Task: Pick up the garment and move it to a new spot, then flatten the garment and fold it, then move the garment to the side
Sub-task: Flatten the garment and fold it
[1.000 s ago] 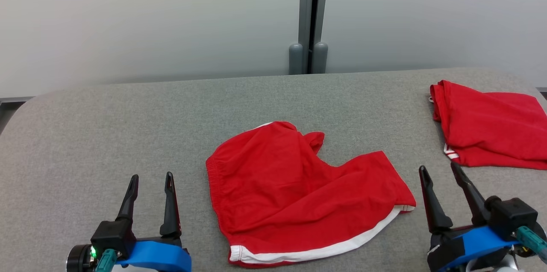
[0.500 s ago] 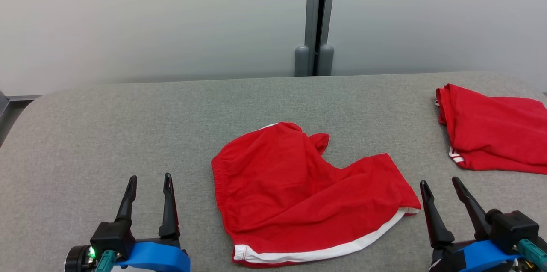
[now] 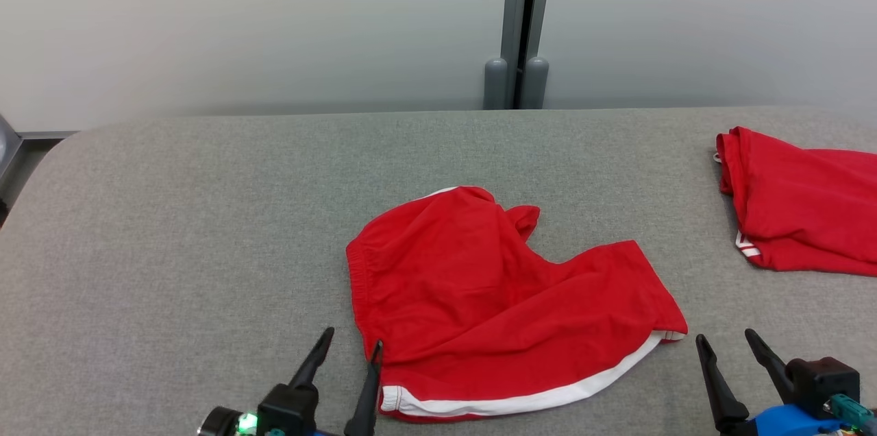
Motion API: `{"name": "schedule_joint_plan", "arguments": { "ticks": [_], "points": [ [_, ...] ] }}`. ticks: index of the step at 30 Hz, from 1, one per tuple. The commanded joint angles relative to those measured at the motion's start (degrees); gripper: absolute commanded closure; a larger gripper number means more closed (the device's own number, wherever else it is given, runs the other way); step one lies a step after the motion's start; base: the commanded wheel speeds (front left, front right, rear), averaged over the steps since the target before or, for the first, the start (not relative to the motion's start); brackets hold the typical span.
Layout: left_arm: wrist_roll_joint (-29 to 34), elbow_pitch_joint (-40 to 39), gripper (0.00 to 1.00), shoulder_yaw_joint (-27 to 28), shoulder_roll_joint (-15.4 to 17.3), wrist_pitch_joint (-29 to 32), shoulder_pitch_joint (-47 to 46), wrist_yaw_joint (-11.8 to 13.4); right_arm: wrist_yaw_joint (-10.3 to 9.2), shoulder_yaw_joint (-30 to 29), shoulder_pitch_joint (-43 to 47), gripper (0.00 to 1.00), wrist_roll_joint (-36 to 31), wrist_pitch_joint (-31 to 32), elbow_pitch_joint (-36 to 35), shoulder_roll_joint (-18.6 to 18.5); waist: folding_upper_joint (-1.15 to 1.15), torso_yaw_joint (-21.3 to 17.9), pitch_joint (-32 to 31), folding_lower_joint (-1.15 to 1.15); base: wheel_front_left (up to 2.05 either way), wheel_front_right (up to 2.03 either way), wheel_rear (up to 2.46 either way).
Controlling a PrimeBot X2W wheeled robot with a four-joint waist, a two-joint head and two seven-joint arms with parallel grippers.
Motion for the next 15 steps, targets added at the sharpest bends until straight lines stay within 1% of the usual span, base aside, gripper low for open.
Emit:
{"name": "schedule_joint_plan", "arguments": {
  "ticks": [1,7,15],
  "points": [
    [0.31,0.20,0.00,-0.59,0.25,0.16,0.57,-0.31,0.04,0.18,-1.08,0.00,0.18,-0.34,0.69,-0.59,0.00,0.12,0.29,0.00,0.00,0.00,0.00],
    [0.12,2.54,0.00,-4.60,0.72,1.45,1.89,-1.81,0.04,2.78,-3.75,0.00,1.07,-1.30,6.85,-3.01,0.00,0.42,1.51,0.00,0.00,0.00,0.00],
    [-1.27,5.35,0.00,-7.52,0.80,2.76,0.48,-2.60,0.04,8.14,-8.50,0.00,2.26,-2.60,13.78,-6.20,0.00,0.90,2.98,0.00,0.00,0.00,0.00]
  ]
}}
